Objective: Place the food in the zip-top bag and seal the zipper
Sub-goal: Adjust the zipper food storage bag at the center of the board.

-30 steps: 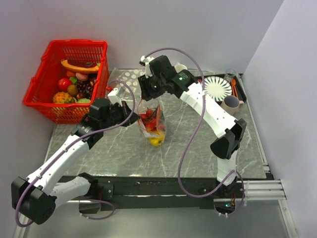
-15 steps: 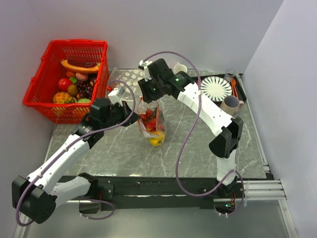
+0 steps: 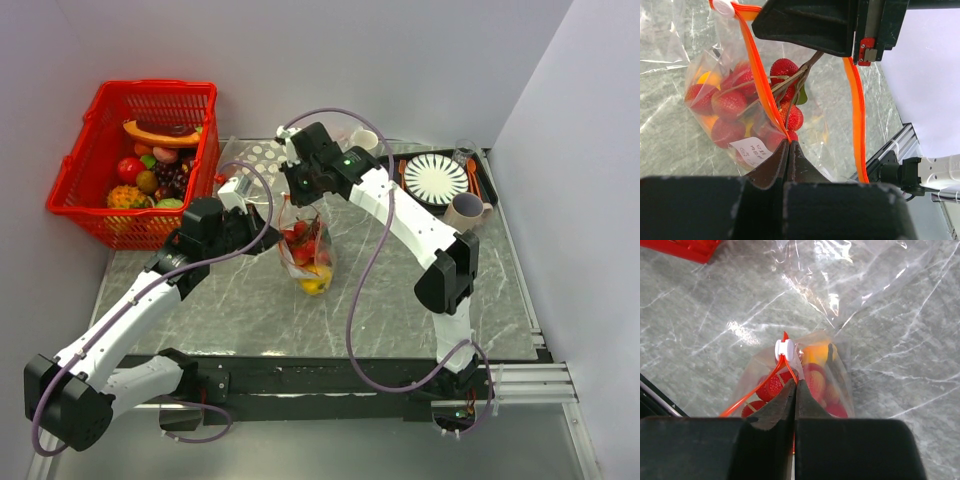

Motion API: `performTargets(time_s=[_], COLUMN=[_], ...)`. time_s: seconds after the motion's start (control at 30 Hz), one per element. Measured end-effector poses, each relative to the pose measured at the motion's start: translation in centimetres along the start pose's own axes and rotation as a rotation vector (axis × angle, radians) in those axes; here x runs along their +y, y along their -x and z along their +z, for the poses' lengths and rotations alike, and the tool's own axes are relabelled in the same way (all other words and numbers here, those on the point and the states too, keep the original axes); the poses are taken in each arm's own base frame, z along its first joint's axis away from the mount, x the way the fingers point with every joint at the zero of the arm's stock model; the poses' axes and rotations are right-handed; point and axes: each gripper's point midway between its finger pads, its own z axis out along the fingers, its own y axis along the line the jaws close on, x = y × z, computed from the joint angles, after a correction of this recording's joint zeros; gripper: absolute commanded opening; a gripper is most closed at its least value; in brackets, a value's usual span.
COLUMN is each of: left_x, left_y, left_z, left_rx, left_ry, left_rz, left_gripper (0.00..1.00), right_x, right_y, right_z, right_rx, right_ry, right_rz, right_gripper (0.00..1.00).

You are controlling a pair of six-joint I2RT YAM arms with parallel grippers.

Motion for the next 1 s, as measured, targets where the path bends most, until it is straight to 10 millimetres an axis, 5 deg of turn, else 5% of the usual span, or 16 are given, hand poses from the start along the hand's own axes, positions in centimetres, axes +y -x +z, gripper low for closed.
performTargets(time_s=[0.33,0.43,0.47,0.57,0.77,1.0], left_x=[-0.2,-0.6,-0.7,-0.9,-1.5,-2.7], left_y=[0.2,0.4,0.5,0.5,1.5,4.9], left_z=[0.5,0.5,0.5,0.5,-0.4,-1.4], left_rx=[-0.005,-0.011,-0.012,-0.014,-0.035,-0.115], left_ry=[-0.014,-0.028,-0.033,-0.043,-0.04,-0.022], left_rz=[-0.025,-0.032,-0.034,-0.036,-0.019,0.059], left_gripper=[0.04,0.31,0.47,0.66,0.84,0.94], right_x=[-0.3,-0.3,-0.3,-0.4,-0.4,-0.2], right_y=[0.9,1.2,1.3,1.4,2.0,3.2], right_z=[0.0,-0.6,-0.8,-2.0,-4.7,-6.4], right_rx=[-0.095,-0.125,-0.136,-0.171,-0.244,-0.304], right_ry=[-0.035,-0.043,-0.044,-0.05,-0.049,-0.036], right_rz=[0.133,0.173,0.185,0.216,0.263,0.328], right_gripper=[0.0,0.0,0.0,0.0,0.0,0.0])
